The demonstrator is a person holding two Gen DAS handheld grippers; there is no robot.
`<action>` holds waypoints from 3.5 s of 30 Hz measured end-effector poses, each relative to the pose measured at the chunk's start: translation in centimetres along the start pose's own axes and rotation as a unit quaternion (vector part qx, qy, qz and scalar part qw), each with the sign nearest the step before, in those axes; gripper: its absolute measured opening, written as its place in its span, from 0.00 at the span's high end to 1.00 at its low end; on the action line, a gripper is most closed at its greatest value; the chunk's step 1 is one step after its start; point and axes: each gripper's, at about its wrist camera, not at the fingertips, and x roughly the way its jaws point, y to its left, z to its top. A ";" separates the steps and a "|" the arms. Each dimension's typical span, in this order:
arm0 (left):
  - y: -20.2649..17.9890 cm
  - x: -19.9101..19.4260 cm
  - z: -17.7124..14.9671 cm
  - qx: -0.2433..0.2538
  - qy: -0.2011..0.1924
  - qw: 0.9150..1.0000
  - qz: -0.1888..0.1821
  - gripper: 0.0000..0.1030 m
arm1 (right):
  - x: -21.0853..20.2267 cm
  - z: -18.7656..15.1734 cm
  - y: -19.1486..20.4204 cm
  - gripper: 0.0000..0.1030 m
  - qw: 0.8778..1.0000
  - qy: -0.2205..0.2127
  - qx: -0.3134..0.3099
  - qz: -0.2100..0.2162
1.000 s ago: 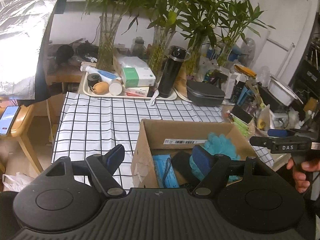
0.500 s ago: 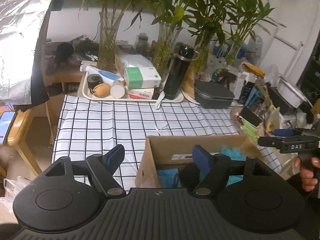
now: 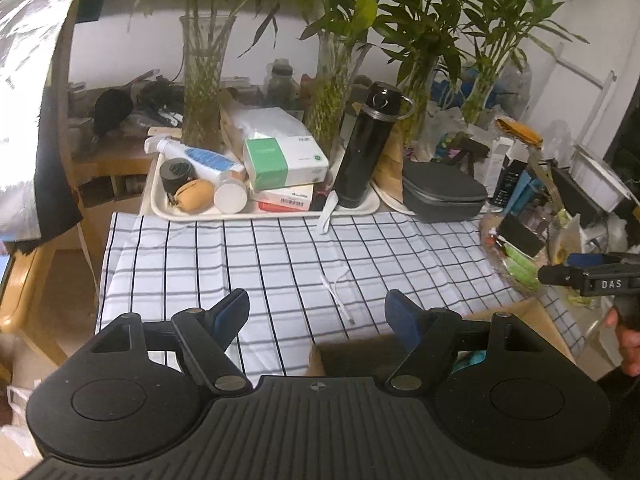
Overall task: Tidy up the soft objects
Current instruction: 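Withdraw both open tools from the box toward the white cable, then lower the left tool onto the thin white cable and close on it, then grasp the white strap by the tray with the right tool while the left tool holds the cable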
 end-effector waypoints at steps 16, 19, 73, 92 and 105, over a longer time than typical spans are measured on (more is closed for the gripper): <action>1.0 7.0 2.4 0.036 0.024 0.999 -0.030 0.28 | 6.6 2.9 -0.8 0.00 0.999 0.035 -0.015 -0.010; 1.2 8.3 2.5 0.047 0.030 0.998 -0.041 0.28 | 8.0 3.2 -1.0 0.00 0.999 0.040 -0.011 0.009; -3.4 25.0 -0.9 0.274 0.138 0.950 -0.065 0.93 | 17.3 5.0 0.1 0.00 0.992 0.047 -0.110 0.029; -2.7 23.3 0.0 0.247 0.114 0.960 -0.064 0.95 | 17.5 5.8 2.1 0.00 0.988 0.030 -0.143 0.049; -0.9 17.0 2.8 0.184 0.057 0.981 -0.026 0.95 | 17.3 6.3 1.3 0.00 0.987 0.019 -0.132 0.090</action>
